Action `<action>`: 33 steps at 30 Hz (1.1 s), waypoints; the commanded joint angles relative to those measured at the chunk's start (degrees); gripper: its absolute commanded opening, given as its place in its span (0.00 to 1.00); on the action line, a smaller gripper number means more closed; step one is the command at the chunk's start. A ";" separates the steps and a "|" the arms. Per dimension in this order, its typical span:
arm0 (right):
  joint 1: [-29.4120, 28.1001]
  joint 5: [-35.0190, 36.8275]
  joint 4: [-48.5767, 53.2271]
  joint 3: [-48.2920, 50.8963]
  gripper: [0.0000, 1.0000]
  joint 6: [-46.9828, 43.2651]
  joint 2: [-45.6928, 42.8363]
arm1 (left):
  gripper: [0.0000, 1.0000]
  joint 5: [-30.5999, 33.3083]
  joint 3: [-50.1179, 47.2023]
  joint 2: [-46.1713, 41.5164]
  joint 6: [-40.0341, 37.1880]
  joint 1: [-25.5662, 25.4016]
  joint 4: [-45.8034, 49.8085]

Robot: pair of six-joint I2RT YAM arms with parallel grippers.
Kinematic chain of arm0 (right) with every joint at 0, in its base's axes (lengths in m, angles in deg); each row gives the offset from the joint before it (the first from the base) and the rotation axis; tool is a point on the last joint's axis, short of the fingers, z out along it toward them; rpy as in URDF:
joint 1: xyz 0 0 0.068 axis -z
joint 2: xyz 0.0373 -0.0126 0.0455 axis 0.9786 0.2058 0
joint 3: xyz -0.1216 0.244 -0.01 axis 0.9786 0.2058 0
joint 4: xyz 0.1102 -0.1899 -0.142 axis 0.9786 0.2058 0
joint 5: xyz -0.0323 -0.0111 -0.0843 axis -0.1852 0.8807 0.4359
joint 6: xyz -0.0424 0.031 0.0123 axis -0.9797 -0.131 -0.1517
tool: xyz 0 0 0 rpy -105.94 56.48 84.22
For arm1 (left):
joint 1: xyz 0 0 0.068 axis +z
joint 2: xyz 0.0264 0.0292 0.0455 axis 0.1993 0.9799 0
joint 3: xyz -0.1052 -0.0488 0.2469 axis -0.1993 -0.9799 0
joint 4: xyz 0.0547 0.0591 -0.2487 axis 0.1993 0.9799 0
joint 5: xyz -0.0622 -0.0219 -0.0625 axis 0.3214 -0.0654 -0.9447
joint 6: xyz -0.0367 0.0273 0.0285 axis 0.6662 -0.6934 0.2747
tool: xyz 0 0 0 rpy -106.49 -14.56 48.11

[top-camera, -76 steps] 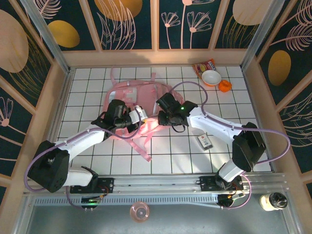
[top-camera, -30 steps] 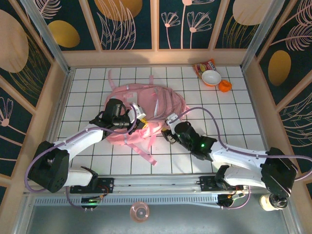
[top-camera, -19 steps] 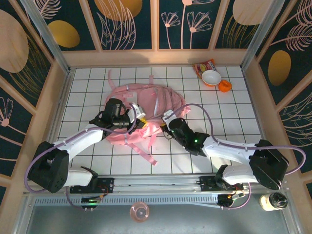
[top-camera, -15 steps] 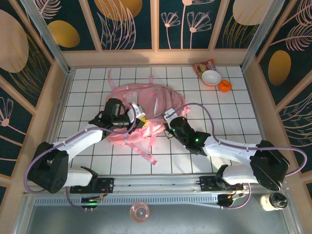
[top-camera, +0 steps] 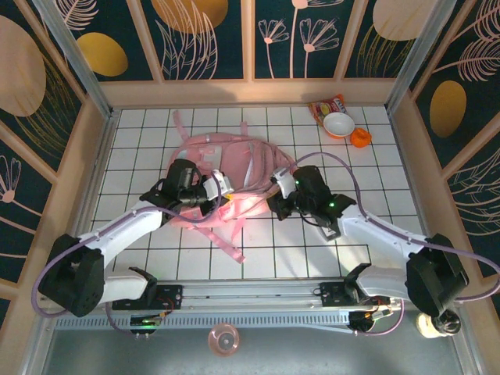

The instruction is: Pack books, pencil case, and school supplies into a backpack

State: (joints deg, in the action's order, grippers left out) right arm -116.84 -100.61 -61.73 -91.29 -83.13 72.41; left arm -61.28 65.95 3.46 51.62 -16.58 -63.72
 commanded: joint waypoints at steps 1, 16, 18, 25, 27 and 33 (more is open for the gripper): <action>0.06 -12.10 5.13 -3.31 0.00 1.42 2.67 | 0.16 12.26 -0.89 -2.67 -6.30 1.76 2.26; -3.64 -18.43 12.17 -11.73 0.00 4.15 9.14 | 0.64 3.89 2.28 0.32 -6.71 -9.28 -0.78; -3.11 -17.26 13.95 -12.28 0.00 3.67 8.86 | 0.50 7.71 1.89 2.13 -7.21 -9.33 -2.08; 4.23 -6.52 26.03 -15.47 0.00 0.32 10.07 | 0.00 13.87 -1.80 -1.17 -10.57 -9.30 -0.12; 6.47 -3.95 28.31 -16.55 0.00 -1.29 11.10 | 0.00 14.03 -2.94 -2.92 -11.33 -8.95 0.64; 9.53 -0.83 29.32 -19.93 0.00 -5.55 14.33 | 0.00 13.99 -4.78 -6.75 -13.35 -7.35 4.02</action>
State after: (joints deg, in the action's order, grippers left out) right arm -109.85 -108.57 -36.27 -109.06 -85.95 85.78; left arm -51.42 62.70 -0.98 40.14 -26.04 -66.15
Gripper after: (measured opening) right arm 0.038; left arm 0.058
